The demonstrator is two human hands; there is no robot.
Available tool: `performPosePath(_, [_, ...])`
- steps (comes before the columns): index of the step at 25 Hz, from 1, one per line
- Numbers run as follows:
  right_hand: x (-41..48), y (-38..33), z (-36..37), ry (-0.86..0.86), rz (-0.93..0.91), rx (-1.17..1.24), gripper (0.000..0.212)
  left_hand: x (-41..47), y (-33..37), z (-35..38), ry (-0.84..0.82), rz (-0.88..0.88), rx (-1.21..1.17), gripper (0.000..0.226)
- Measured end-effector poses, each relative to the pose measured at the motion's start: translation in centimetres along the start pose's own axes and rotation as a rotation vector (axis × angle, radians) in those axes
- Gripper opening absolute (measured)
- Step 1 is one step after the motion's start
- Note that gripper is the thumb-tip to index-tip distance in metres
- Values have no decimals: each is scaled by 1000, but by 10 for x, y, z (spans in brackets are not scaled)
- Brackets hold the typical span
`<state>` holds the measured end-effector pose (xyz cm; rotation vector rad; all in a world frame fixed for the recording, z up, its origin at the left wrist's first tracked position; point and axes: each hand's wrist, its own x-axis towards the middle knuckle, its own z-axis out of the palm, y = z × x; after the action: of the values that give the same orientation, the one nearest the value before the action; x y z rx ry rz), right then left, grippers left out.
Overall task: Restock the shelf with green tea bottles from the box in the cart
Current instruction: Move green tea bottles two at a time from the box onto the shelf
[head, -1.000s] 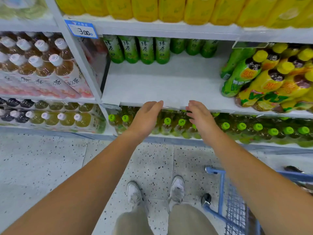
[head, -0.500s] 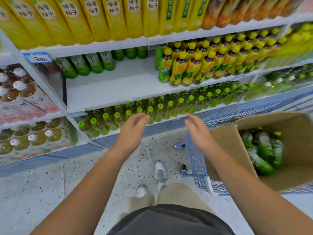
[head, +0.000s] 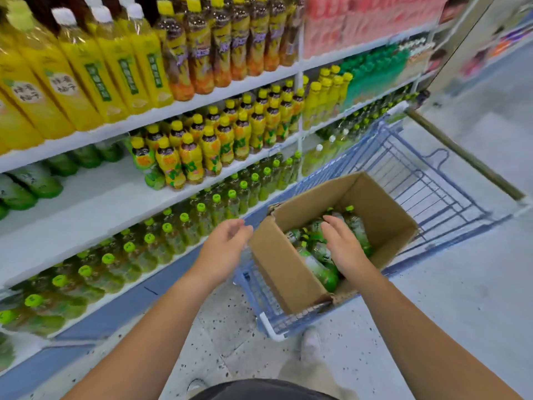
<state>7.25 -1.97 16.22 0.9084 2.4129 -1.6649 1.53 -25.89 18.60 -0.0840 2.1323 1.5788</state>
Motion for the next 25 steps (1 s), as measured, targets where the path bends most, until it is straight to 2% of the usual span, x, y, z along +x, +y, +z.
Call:
performPosePath(5, [56, 45, -85, -40, 64, -54, 50, 37, 19, 118, -48, -97, -47, 44])
performPosePath(11, [133, 93, -150, -166, 145, -253, 49, 90, 4, 225, 75, -347, -150, 55])
performPosePath(18, [206, 134, -154, -367, 228, -521, 55, 130, -46, 276, 246, -676, -27, 64])
performPosePath(21, [227, 160, -140, -486, 271, -652, 61, 153, -81, 291, 303, -808, -100, 75])
performPosePath(22, [233, 169, -132, -524, 274, -692, 63, 160, -93, 295, 336, -835, -146, 70])
performPosePath(25, [249, 194, -105, -621, 249, -785, 61, 171, -123, 307, 437, -836, -141, 27])
